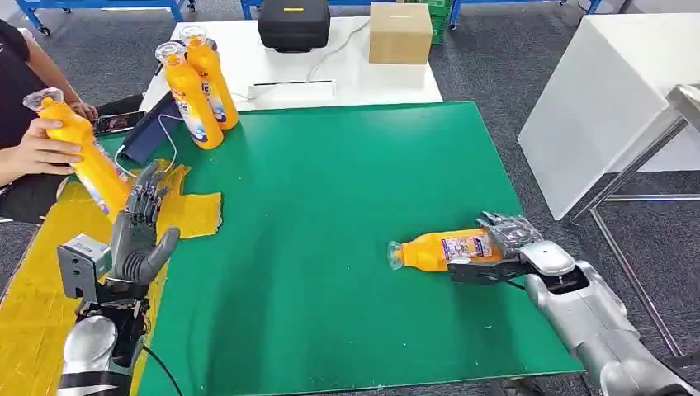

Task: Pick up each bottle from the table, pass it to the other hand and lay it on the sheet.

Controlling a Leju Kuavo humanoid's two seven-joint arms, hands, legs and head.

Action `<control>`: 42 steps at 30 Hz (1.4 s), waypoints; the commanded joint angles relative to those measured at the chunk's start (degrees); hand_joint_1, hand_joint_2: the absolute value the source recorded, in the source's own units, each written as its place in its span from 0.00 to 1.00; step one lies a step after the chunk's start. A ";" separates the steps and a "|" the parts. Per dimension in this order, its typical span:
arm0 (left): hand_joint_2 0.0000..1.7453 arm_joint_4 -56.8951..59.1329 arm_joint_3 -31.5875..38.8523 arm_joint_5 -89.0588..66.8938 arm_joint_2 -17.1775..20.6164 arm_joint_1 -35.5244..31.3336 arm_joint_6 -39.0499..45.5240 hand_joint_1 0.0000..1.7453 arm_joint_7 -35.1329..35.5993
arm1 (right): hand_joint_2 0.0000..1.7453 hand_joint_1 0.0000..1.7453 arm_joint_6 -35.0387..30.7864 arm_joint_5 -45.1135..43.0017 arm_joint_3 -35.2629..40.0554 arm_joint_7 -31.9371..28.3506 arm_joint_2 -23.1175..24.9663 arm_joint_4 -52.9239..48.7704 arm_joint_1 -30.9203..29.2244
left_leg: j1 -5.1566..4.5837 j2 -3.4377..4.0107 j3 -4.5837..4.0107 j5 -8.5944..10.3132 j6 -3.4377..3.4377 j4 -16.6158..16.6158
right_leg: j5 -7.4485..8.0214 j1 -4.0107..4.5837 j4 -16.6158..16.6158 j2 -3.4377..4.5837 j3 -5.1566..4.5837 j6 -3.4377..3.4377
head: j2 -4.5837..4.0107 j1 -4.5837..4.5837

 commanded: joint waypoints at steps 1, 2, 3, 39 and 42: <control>0.00 6.49 -1.16 0.35 -0.49 -3.50 0.13 0.00 0.26 | 1.00 1.00 1.57 -1.25 9.31 -0.09 4.41 5.17 -2.00 | 0.05 0.11 0.15 0.05 -0.06 -0.10 | 0.17 0.05 -0.14 0.04 0.12 -0.12 | 0.02 -0.02; 0.00 6.47 -1.18 0.35 -0.50 -3.50 0.13 0.00 0.26 | 1.00 1.00 1.64 -1.29 9.34 0.05 4.56 5.12 -1.95 | 0.05 0.10 0.15 0.04 -0.06 -0.07 | 0.15 0.05 -0.11 0.05 0.11 -0.13 | 0.00 0.00; 0.00 6.47 -1.18 0.35 -0.50 -3.50 0.13 0.00 0.26 | 1.00 1.00 1.64 -1.29 9.34 0.05 4.56 5.12 -1.95 | 0.08 0.10 0.21 0.08 -0.09 -0.13 | 0.21 0.08 -0.18 0.03 0.16 -0.12 | 0.00 -0.02; 1.00 -2.89 -5.32 32.38 -0.59 7.00 -13.54 0.00 8.87 | 1.00 1.00 -10.23 -70.65 -10.33 10.96 27.55 -29.14 19.96 | 0.07 -0.13 -0.16 -0.03 -0.19 -0.07 | -0.05 0.08 0.03 -0.16 -0.16 -0.19 | 0.00 0.00; 1.00 -2.75 -6.41 32.41 -0.87 6.82 -13.82 0.00 9.03 | 1.00 1.00 -10.23 -69.10 -7.79 11.37 28.12 -28.35 19.35 | 0.06 -0.06 -0.23 -0.02 -0.18 -0.07 | -0.02 0.05 0.06 -0.05 -0.26 -0.20 | 0.00 0.00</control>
